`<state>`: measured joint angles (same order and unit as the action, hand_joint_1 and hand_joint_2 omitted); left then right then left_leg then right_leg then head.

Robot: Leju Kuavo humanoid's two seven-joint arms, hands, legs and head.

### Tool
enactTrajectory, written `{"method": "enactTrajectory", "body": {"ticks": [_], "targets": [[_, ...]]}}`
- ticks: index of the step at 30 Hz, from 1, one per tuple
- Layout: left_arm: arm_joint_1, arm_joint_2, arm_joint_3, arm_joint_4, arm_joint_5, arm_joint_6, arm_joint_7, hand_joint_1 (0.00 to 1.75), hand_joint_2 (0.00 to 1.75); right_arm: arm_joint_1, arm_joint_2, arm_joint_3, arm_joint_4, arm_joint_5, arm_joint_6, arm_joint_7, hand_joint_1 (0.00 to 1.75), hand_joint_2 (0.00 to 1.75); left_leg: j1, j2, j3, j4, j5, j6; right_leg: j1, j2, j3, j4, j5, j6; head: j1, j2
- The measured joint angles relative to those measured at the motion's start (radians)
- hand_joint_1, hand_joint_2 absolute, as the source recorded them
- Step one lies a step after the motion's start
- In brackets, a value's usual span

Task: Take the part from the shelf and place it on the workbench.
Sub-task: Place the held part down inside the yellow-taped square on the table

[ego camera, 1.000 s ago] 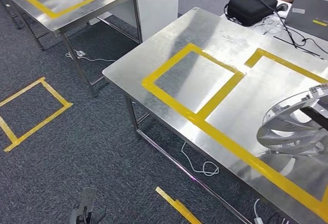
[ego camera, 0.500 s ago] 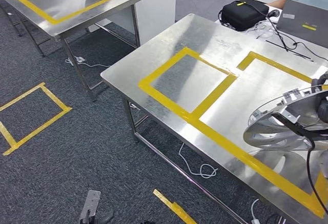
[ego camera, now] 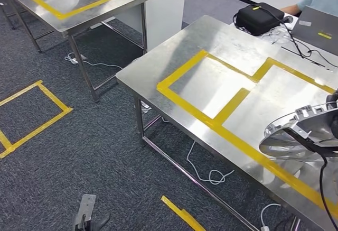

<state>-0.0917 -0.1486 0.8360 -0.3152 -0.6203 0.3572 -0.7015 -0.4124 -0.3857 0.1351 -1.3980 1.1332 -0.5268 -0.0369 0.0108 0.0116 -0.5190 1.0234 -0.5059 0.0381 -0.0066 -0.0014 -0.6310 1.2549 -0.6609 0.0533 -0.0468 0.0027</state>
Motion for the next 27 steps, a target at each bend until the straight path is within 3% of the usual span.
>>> {"method": "enactTrajectory", "body": {"ticks": [1,2,5,6,7,9,11,14,16,18,19,20,21,22,23,25,27], "targets": [[0.005,0.001,-0.01,0.0,0.01,0.002,0.0,0.0,1.75,0.0,-0.001,-0.007,0.004,-0.003,0.001,0.001,1.75,1.75,-0.004,0.002,0.001,0.0,-0.001,0.004,0.01,0.0,-0.003,0.008,0.01,-0.01,0.0,0.0],[0.008,0.002,-0.02,0.0,0.019,0.004,0.0,0.0,1.75,0.0,-0.004,-0.016,0.009,-0.008,0.003,0.002,1.75,1.75,-0.007,0.003,0.004,0.0,-0.003,0.007,0.024,0.0,0.013,-0.024,0.04,-0.025,0.0,0.0],[0.004,-0.003,-0.052,0.0,0.039,0.01,0.0,0.0,1.75,-0.012,-0.031,-0.05,0.024,-0.031,0.019,0.002,1.75,1.75,-0.011,0.002,0.012,0.002,-0.009,0.012,0.08,0.003,0.097,-0.216,0.144,-0.09,0.0,0.0],[-0.001,-0.008,-0.063,0.0,0.043,0.012,0.0,0.0,1.75,-0.018,-0.045,-0.064,0.027,-0.04,0.028,0.003,1.75,1.75,-0.012,0.0,0.011,0.003,-0.01,0.012,0.092,0.006,0.112,-0.258,0.159,-0.105,0.0,0.0],[-0.004,-0.012,-0.073,-0.001,0.046,0.013,0.0,0.0,1.75,-0.022,-0.056,-0.077,0.033,-0.049,0.036,0.003,1.75,1.75,-0.012,-0.001,0.008,0.003,-0.012,0.011,0.099,0.009,0.117,-0.28,0.163,-0.112,-0.001,0.0],[-0.006,-0.015,-0.091,-0.001,0.051,0.015,0.0,0.0,1.75,-0.024,-0.071,-0.1,0.048,-0.062,0.044,0.002,1.75,1.75,-0.015,-0.003,0.007,0.006,-0.015,0.01,0.095,0.012,0.126,-0.297,0.171,-0.106,-0.001,0.0],[-0.006,-0.01,-0.102,-0.001,0.056,0.017,0.0,0.0,1.75,-0.021,-0.077,-0.115,0.064,-0.068,0.043,-0.002,1.75,1.75,-0.017,-0.008,-0.007,0.045,-0.036,0.013,0.085,0.012,0.143,-0.314,0.186,-0.098,-0.001,0.0],[0.001,0.001,-0.111,-0.001,0.058,0.017,0.0,0.0,1.75,-0.02,-0.078,-0.13,0.089,-0.07,0.042,-0.003,1.75,1.75,-0.017,-0.015,-0.09,0.217,-0.117,0.004,0.068,0.01,0.151,-0.321,0.189,-0.087,-0.003,0.0],[0.008,0.008,-0.115,-0.001,0.059,0.018,0.0,0.0,1.75,-0.02,-0.078,-0.137,0.1,-0.07,0.042,-0.002,1.75,1.75,-0.007,-0.016,-0.121,0.274,-0.127,-0.012,0.057,0.011,0.152,-0.319,0.182,-0.076,-0.003,0.0],[0.009,0.013,-0.12,-0.001,0.062,0.02,0.0,0.0,1.75,-0.02,-0.082,-0.145,0.107,-0.077,0.035,0.001,1.75,1.75,0.018,-0.016,-0.089,0.201,-0.077,-0.041,0.043,0.013,0.152,-0.306,0.171,-0.058,-0.002,0.0],[0.006,0.012,-0.122,0.0,0.065,0.022,0.0,0.0,1.75,-0.022,-0.089,-0.154,0.108,-0.088,0.026,0.002,1.75,1.75,0.034,-0.012,-0.067,0.149,-0.054,-0.065,0.038,0.013,0.147,-0.29,0.161,-0.046,-0.003,0.0],[0.002,0.009,-0.125,0.001,0.068,0.024,0.0,0.0,1.75,-0.024,-0.105,-0.168,0.107,-0.105,0.016,-0.002,1.75,1.75,0.046,-0.011,-0.051,0.108,-0.039,-0.079,0.032,0.014,0.138,-0.269,0.146,-0.032,-0.005,0.0],[-0.002,0.005,-0.129,0.002,0.073,0.028,0.0,0.0,1.75,-0.023,-0.126,-0.186,0.105,-0.127,0.006,-0.011,1.75,1.75,0.052,-0.012,-0.043,0.086,-0.033,-0.083,0.029,0.012,0.129,-0.252,0.132,-0.02,-0.006,0.0],[-0.004,0.002,-0.133,0.004,0.077,0.031,0.0,0.0,1.75,-0.015,-0.145,-0.207,0.103,-0.153,-0.002,-0.022,1.75,1.75,0.052,-0.013,-0.046,0.084,-0.036,-0.076,0.028,0.01,0.123,-0.241,0.123,-0.01,-0.006,0.0],[-0.002,0.0,-0.137,0.005,0.08,0.034,0.0,0.0,1.75,0.0,-0.162,-0.229,0.101,-0.181,-0.007,-0.034,1.75,1.75,0.05,-0.018,-0.048,0.085,-0.037,-0.06,0.025,0.008,0.123,-0.237,0.12,-0.002,-0.005,0.0],[0.008,0.005,-0.141,0.009,0.087,0.039,0.0,0.0,1.75,0.043,-0.176,-0.275,0.098,-0.232,-0.014,-0.057,1.75,1.75,0.044,-0.017,-0.051,0.088,-0.034,-0.043,0.02,0.003,0.12,-0.23,0.116,0.011,0.005,0.0],[0.012,0.011,-0.144,0.012,0.094,0.043,0.0,0.0,1.75,0.083,-0.182,-0.316,0.079,-0.267,-0.019,-0.075,1.75,1.75,0.031,-0.012,-0.059,0.086,-0.028,-0.029,0.012,-0.002,0.079,-0.162,0.069,0.016,0.013,0.0]]}}
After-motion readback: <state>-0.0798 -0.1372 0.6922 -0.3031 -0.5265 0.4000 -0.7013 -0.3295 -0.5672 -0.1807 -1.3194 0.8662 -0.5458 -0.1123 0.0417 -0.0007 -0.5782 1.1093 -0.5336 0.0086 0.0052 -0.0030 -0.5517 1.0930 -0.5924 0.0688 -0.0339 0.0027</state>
